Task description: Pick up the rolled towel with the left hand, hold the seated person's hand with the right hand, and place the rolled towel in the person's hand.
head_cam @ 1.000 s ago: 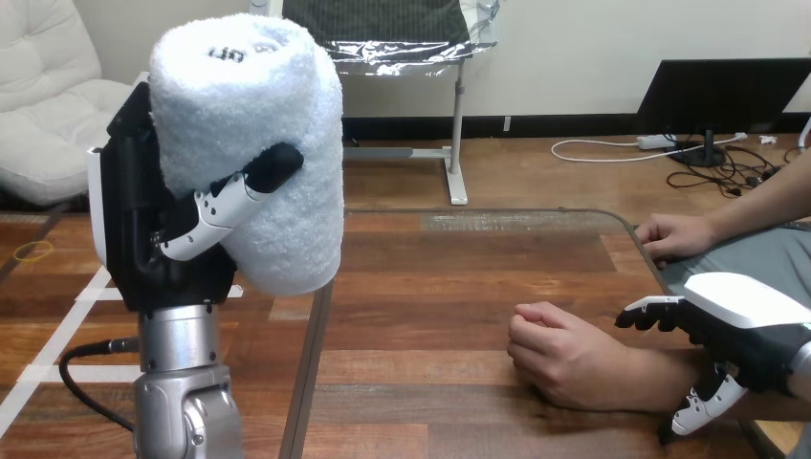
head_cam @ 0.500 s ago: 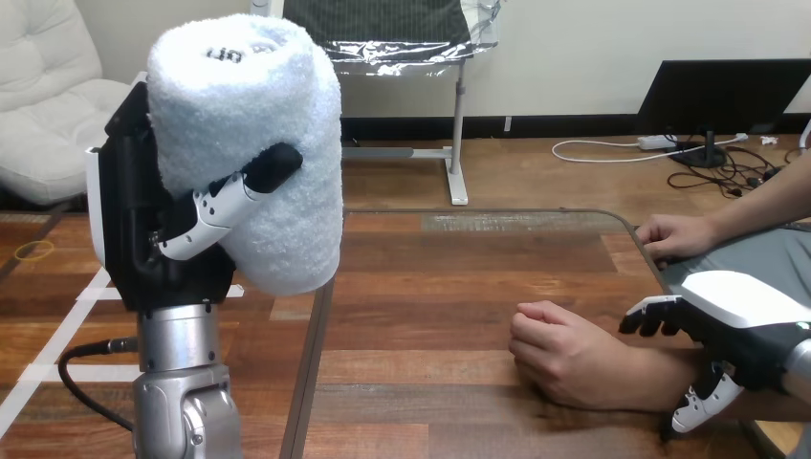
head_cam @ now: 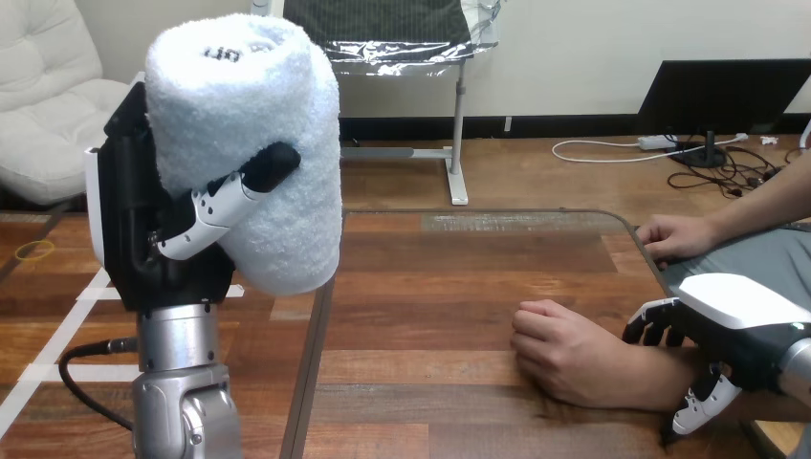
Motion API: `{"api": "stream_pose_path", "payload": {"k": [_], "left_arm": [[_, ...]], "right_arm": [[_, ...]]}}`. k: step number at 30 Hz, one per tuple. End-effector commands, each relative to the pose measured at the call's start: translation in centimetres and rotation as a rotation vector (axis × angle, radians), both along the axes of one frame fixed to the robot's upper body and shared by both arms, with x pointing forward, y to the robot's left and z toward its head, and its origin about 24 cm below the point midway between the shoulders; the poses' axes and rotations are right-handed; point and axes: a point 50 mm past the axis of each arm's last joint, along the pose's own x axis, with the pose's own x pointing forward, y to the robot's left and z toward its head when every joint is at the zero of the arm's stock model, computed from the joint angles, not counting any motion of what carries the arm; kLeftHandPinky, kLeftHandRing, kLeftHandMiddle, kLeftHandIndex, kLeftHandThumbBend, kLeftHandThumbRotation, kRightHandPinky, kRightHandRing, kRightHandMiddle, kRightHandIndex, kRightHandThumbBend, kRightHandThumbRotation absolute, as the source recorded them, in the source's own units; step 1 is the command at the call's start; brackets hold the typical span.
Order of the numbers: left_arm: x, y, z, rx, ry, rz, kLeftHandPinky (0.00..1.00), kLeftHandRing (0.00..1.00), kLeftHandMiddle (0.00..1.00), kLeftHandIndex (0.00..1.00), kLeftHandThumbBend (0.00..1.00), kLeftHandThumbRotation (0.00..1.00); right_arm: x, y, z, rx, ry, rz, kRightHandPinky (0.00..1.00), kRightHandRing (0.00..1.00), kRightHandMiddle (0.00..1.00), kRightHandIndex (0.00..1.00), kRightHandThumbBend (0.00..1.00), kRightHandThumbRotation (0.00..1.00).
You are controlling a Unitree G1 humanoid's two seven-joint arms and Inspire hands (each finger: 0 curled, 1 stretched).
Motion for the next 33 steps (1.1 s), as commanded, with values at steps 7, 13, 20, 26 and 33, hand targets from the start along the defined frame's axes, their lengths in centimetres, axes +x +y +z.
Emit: {"api": "stream_pose_path", "payload": {"k": [7, 13, 20, 26, 33], "left_arm": [[0.1, -0.3, 2.5, -0.022, -0.108, -0.004, 0.19, 0.26, 0.32, 0.39, 0.59, 0.00], [0.1, -0.2, 2.5, -0.034, -0.108, -0.008, 0.19, 0.26, 0.32, 0.39, 0.60, 0.00], [0.1, -0.2, 2.5, -0.029, -0.111, -0.004, 0.18, 0.26, 0.32, 0.39, 0.60, 0.00], [0.1, -0.1, 2.6, -0.028, -0.112, -0.003, 0.18, 0.26, 0.32, 0.39, 0.59, 0.00], [0.1, -0.1, 2.5, -0.030, -0.111, -0.005, 0.19, 0.26, 0.32, 0.39, 0.59, 0.00]], "right_arm": [[0.3, 0.0, -0.2, -0.039, 0.021, 0.001, 0.46, 0.64, 0.70, 0.70, 1.00, 0.07], [0.3, 0.2, -0.4, -0.040, 0.033, 0.001, 0.43, 0.60, 0.67, 0.68, 1.00, 0.04], [0.3, 0.3, -0.7, -0.065, 0.062, 0.001, 0.41, 0.57, 0.65, 0.66, 1.00, 0.03], [0.2, 0.5, -0.9, -0.081, 0.075, 0.004, 0.42, 0.56, 0.63, 0.64, 0.98, 0.03], [0.2, 0.8, -1.2, -0.089, 0.081, 0.013, 0.40, 0.53, 0.60, 0.60, 0.97, 0.02]]}}
